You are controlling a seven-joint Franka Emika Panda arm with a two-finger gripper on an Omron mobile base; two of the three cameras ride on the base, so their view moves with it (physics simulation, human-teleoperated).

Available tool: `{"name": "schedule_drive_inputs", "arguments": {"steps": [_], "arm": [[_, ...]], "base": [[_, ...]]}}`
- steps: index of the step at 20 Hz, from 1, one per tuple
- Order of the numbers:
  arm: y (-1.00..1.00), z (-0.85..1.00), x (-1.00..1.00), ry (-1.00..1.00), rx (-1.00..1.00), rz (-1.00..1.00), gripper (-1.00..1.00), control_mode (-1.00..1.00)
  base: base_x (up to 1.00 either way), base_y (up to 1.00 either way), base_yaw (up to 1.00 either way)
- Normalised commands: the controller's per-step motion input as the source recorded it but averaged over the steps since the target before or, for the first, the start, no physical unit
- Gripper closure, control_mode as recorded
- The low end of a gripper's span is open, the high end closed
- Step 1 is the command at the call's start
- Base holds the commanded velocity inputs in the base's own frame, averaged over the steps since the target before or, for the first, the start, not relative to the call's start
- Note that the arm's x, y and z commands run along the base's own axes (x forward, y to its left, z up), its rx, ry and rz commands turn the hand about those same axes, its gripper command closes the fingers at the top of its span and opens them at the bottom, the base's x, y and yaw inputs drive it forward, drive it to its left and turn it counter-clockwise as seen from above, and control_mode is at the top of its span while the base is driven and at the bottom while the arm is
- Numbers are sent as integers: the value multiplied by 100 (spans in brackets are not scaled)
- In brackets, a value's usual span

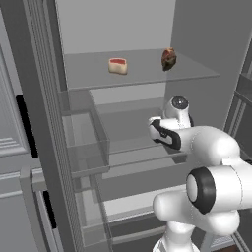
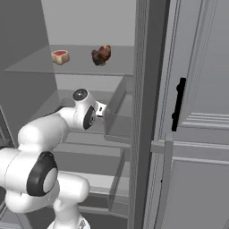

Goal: Place one mushroom and one steak in each tupperware on the nearby counter, to pack two identical lunches.

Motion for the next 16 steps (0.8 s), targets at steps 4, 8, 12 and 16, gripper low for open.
{"name": "schedule_drive_inputs", "arguments": {"steps": [4, 8, 12, 16], "arm": [[0, -33, 27, 0, 0, 0, -100, -100], [-1, -21, 34, 0, 0, 0, -100, -100], [-5, -20, 33, 0, 0, 0, -100, -100], [-6, -24, 35, 1, 0, 0, -100, -100]], "base": [[0, 0, 0], [0, 0, 0], [0, 0, 0], [0, 0, 0]]}}
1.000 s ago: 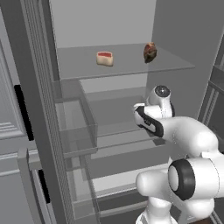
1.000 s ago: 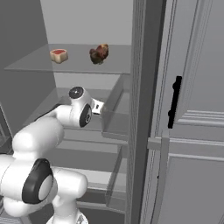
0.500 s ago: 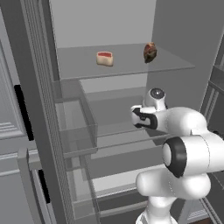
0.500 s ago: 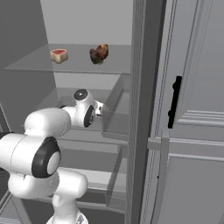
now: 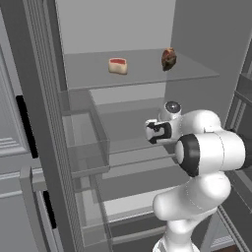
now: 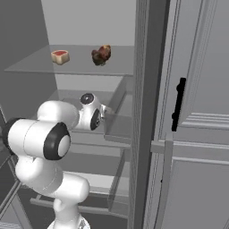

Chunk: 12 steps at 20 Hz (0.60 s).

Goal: Place one mushroom and one steak in each tupperware on the nearby counter, to pack two identical lunches.

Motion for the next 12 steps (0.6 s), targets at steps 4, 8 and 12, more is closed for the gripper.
{"name": "schedule_drive_inputs", "arguments": {"steps": [4, 8, 12], "arm": [[-4, -21, 37, 1, 0, 0, -100, -100], [-5, -18, 36, 0, 0, 0, -100, -100], [-3, -30, 23, 3, 0, 0, -100, -100]], "base": [[0, 0, 0], [0, 0, 0], [0, 0, 0]]}}
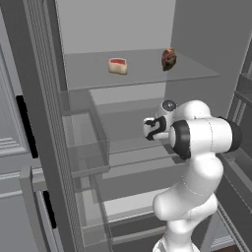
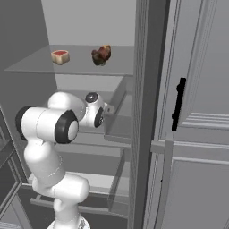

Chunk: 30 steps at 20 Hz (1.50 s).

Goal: Place one mushroom and one steak in each tupperware on the nearby counter, to pack two identical lunches.

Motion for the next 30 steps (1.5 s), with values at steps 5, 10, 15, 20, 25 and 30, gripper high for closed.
{"name": "schedule_drive_inputs", "arguments": {"steps": [5, 10, 15, 20, 25, 30], "arm": [[0, -53, 0, 7, 0, 0, 100, -100], [0, -36, -10, -1, 0, 0, 100, -100], [0, -22, -54, -9, 0, 0, 100, -100], [0, 18, -100, -3, 0, 3, 100, -100], [0, 84, -99, -5, 0, 7, 100, -100], [15, 99, -79, 0, -1, 3, 100, -100]], "base": [[0, 0, 0], [0, 0, 0], [0, 0, 0], [0, 0, 0], [0, 0, 0], [0, 0, 0]]}}
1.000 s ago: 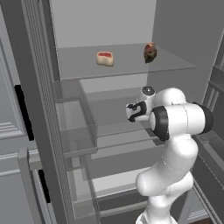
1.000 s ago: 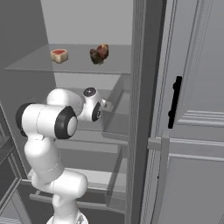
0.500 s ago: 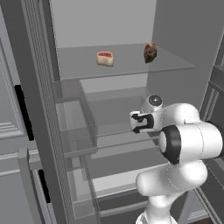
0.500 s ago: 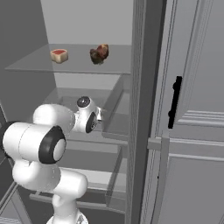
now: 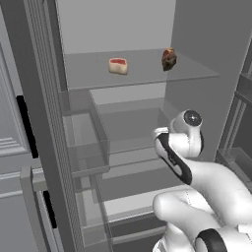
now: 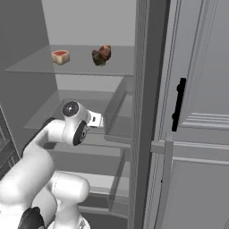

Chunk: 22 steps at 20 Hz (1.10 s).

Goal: Place one mushroom and one steak in each tupperware on the nearby counter, to pack two identical lunches.

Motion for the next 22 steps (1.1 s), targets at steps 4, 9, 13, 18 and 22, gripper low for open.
{"name": "schedule_drive_inputs", "arguments": {"steps": [4, 9, 13, 18, 22], "arm": [[21, 76, -81, 0, -1, 0, 100, -100], [18, 23, -98, 0, -2, 0, 100, -100], [0, 0, -100, -3, 0, 0, 100, -100], [11, 2, -100, -15, -2, 4, 100, -100], [0, 0, 0, 0, 0, 0, 100, 100]], "base": [[0, 0, 0], [0, 0, 0], [0, 0, 0], [0, 0, 0], [-100, 16, 6]]}}
